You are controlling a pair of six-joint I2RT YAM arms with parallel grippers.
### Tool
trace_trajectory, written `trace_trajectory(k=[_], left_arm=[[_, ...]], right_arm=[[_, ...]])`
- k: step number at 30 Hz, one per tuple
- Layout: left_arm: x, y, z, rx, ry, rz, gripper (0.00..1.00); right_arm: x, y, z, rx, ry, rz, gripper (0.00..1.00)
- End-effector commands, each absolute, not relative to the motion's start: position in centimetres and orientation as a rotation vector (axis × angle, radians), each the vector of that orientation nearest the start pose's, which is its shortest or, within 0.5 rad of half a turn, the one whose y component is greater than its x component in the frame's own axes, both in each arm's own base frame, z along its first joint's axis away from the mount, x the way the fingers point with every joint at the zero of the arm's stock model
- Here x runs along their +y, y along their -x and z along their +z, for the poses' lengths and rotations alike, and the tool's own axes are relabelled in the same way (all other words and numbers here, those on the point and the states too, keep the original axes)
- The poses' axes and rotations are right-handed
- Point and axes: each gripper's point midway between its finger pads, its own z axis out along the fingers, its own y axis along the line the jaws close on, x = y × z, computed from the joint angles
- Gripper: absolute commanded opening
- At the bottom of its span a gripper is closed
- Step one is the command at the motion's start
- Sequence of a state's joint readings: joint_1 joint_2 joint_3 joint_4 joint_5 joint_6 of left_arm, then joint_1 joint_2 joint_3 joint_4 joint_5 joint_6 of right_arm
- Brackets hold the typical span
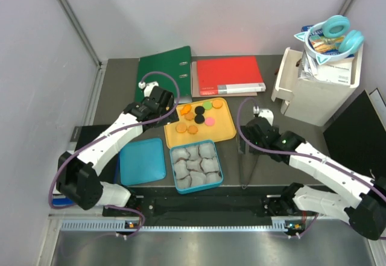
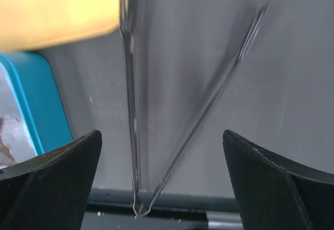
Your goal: Pack the cookies
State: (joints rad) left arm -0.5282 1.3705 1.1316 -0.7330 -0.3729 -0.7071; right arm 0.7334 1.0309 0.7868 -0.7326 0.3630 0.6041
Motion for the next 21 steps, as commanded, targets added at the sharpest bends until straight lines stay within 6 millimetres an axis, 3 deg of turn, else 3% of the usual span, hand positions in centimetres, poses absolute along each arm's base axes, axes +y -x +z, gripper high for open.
trace_trajectory(k=[1,8,14,21], left_arm=[[-14.1,-31.6,16.2,2.383,0.334,-0.104,0.99],[-14.3,-30.8,14.5,2.465,0.278,-0.087,0.99],[-15.3,-30.7,15.6,2.403,0.236,-0.203,0.99],[-15.1,-30.4,14.9,2.420,0.242,-0.193,0.99]], right_arm=[[14.3,-18.1,10.5,2.522,-0.085,0.245,0.99],[14.0,-16.8,8.6,2.568,-0.035,0.165,0.99],[14.2,-16.4,6.0,2.616,-0.041,0.116,0.99],[15.3,-16.7,3.2,2.662,-0.030,0.098,0.99]])
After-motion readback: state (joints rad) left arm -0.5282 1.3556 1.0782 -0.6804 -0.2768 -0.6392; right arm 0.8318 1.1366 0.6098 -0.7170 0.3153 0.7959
